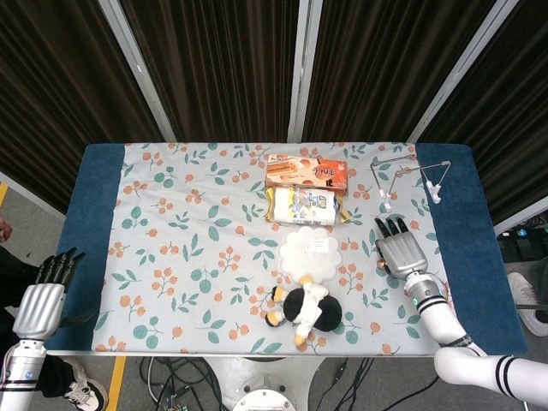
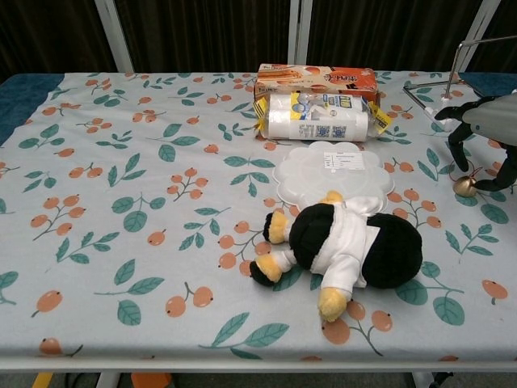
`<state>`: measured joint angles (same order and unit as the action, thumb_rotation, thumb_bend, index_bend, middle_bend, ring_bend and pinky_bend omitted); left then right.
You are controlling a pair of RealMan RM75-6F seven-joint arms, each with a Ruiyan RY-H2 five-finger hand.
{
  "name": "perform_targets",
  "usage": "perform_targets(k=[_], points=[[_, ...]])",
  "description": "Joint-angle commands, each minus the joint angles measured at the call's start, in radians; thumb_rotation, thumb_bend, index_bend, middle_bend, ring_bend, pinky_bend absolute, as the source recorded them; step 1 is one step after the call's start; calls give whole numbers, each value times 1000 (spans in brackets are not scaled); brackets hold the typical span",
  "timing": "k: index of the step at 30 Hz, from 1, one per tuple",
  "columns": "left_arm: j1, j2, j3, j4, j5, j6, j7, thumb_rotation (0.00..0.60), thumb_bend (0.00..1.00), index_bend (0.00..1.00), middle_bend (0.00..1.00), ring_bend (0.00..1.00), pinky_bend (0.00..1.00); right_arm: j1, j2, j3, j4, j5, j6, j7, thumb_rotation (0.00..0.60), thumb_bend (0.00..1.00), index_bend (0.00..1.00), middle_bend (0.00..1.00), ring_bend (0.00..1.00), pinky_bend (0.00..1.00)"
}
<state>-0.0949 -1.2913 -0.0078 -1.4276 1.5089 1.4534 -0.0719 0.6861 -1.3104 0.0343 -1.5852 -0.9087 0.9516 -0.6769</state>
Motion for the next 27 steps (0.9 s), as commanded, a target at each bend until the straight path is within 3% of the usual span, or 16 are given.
perform_targets(k=[1,27], points=[[0,0,0,0,0,0,-1,600,20,86,0,0,16,2,1,-1,-1,4,-2,1,600,193,532,0,0,0],[1,1,0,1,0,-2,-4,600,20,86,0,0,16,18,3,-9,-9,44,-6,2,600,260,533,0,0,0]])
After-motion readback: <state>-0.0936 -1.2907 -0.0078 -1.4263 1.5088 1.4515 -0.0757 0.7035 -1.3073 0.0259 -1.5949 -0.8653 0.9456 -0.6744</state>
